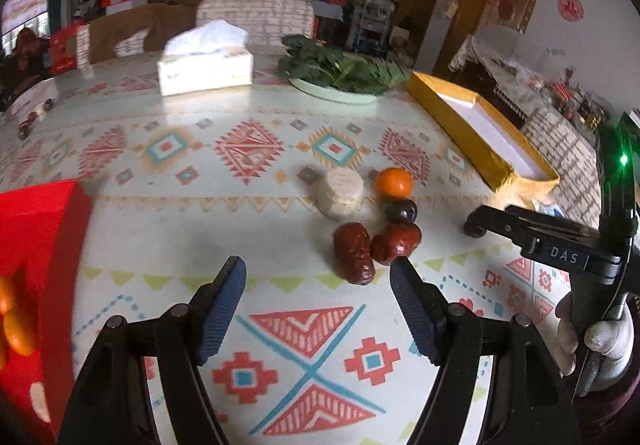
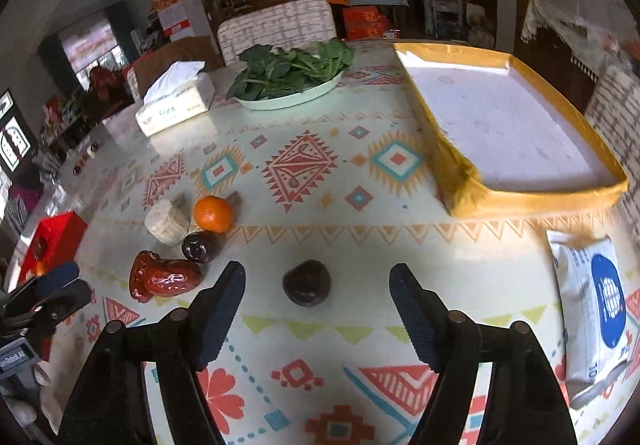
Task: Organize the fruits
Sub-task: 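Grasp another red date with the left tool while the right tool grasps a dark plum, then carry the date with the left tool while the right tool carries the plum over the red tray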
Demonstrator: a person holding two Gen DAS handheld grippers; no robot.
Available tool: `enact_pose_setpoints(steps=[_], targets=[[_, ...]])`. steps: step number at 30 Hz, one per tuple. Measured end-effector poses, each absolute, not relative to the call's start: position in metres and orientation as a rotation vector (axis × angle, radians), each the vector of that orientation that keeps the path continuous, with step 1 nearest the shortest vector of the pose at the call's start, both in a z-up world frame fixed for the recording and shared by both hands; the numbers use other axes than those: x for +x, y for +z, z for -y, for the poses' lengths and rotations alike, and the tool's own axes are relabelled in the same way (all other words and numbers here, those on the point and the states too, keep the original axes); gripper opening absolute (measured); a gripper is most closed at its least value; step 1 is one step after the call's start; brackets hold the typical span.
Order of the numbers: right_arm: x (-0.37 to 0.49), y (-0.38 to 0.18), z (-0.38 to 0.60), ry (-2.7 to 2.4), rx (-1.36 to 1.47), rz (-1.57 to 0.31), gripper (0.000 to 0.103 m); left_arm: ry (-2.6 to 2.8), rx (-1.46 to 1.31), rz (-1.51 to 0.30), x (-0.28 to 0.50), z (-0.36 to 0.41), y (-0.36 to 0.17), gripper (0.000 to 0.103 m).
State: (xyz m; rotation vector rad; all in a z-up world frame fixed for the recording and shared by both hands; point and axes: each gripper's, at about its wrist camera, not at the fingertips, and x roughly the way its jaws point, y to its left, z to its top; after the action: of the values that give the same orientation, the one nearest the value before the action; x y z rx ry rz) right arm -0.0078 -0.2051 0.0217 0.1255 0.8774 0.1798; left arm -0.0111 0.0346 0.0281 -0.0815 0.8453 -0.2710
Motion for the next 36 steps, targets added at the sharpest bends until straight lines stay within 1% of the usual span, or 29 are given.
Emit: enact_pose_setpoints(steps=[2, 4, 6, 7, 8, 11, 13, 21, 24, 27, 28, 30, 32, 33, 36], targets=[[-0.005, 0.02, 0.201, 0.177, 0.103, -0.88, 0.075, -0.285, -0.068, -0.851, -0.007, -0.029, 0.024, 0.072], [-0.004, 0.018, 0.198, 0.178, 0.092, -0.884, 0.075, -0.304, -0.06, -0.856, -0.003, -0.024, 0.022, 0.056], [-0.001, 0.015, 0.196, 0.177, 0.081, -0.895, 0.074, -0.329, -0.044, -0.869, 0.001, -0.018, 0.018, 0.05], [0.0, 0.013, 0.195, 0.175, 0.076, -0.903, 0.073, -0.338, -0.038, -0.872, 0.003, -0.015, 0.016, 0.046], [0.003, 0.011, 0.195, 0.174, 0.075, -0.909, 0.07, -0.345, -0.029, -0.875, 0.005, -0.013, 0.014, 0.045], [0.006, 0.006, 0.196, 0.172, 0.085, -0.928, 0.063, -0.354, -0.014, -0.878, 0.01, -0.009, 0.009, 0.043], [0.007, 0.004, 0.197, 0.174, 0.088, -0.929, 0.061, -0.352, -0.019, -0.883, 0.013, -0.009, 0.007, 0.043], [0.008, 0.003, 0.193, 0.172, 0.072, -0.922, 0.059, -0.357, -0.023, -0.908, 0.02, -0.007, 0.003, 0.043], [0.008, 0.003, 0.194, 0.171, 0.073, -0.921, 0.059, -0.363, -0.01, -0.909, 0.02, -0.005, 0.002, 0.029], [0.008, 0.003, 0.194, 0.17, 0.078, -0.921, 0.058, -0.356, -0.014, -0.899, 0.018, -0.006, 0.003, 0.027], [0.008, 0.003, 0.193, 0.169, 0.078, -0.92, 0.056, -0.345, -0.017, -0.888, 0.017, -0.007, 0.004, 0.026], [0.006, 0.004, 0.192, 0.171, 0.076, -0.918, 0.049, -0.334, -0.021, -0.872, 0.014, -0.01, 0.008, 0.025], [0.005, 0.004, 0.191, 0.172, 0.073, -0.917, 0.036, -0.331, -0.021, -0.862, 0.011, -0.013, 0.012, 0.024], [0.004, 0.004, 0.191, 0.174, 0.074, -0.918, 0.032, -0.327, -0.016, -0.857, 0.009, -0.014, 0.013, 0.023], [0.001, 0.004, 0.196, 0.173, 0.11, -0.917, 0.03, -0.317, -0.01, -0.835, 0.001, -0.018, 0.02, 0.023]])
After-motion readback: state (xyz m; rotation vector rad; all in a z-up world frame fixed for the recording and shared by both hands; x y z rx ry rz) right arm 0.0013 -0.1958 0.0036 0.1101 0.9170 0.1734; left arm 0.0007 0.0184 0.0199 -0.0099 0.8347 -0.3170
